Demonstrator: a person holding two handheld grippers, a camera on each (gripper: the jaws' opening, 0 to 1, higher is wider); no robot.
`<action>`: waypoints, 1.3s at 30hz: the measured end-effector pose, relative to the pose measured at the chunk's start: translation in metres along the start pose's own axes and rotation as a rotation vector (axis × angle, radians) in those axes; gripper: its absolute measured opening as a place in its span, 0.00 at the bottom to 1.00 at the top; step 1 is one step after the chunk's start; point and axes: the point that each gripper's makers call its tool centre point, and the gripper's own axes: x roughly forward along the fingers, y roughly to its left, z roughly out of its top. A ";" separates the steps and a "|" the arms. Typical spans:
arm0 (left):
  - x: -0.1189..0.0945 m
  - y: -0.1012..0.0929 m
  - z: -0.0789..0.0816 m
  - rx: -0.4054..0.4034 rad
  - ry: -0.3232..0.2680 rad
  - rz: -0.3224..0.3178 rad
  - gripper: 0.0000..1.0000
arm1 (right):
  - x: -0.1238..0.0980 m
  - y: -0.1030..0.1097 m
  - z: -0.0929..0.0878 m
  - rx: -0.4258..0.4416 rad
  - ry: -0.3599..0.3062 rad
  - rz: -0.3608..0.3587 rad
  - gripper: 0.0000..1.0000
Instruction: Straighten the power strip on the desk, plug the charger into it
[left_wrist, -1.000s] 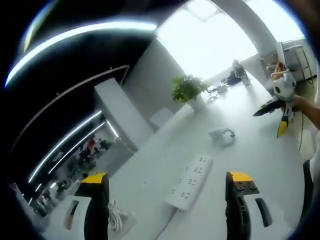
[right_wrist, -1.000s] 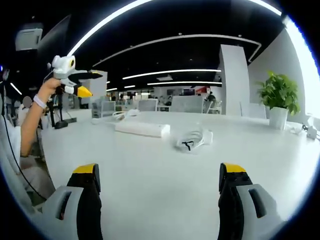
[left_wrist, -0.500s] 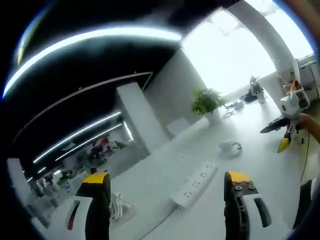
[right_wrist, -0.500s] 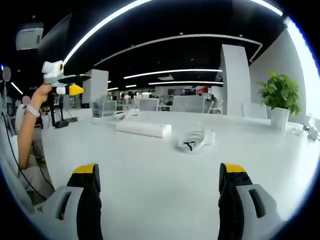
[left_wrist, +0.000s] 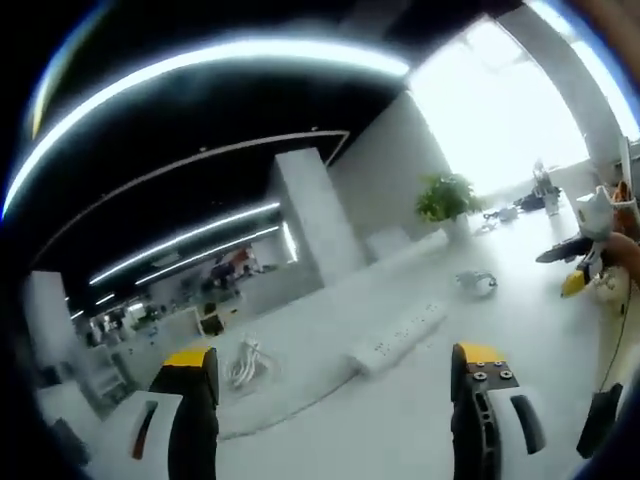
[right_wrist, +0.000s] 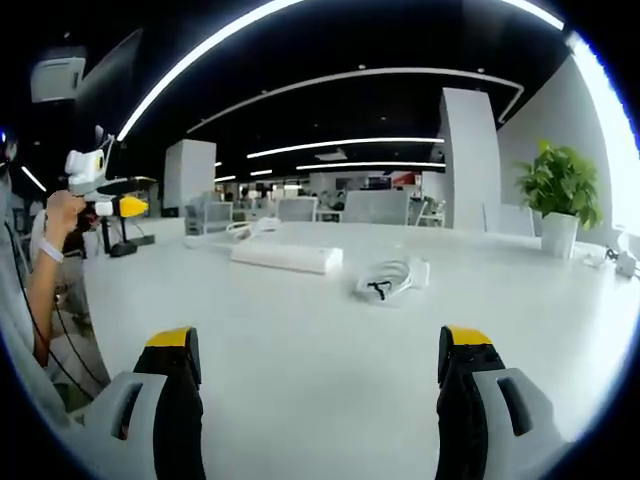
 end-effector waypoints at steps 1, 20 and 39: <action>-0.001 0.000 -0.001 -0.008 -0.001 0.004 0.99 | 0.000 0.000 0.000 0.001 0.001 -0.001 0.99; -0.017 -0.001 -0.050 -0.141 0.038 0.088 0.99 | -0.002 -0.003 0.001 0.007 -0.004 -0.010 0.99; -0.027 -0.010 -0.073 -0.234 0.048 0.141 0.99 | -0.002 -0.005 0.001 0.015 -0.006 -0.018 0.99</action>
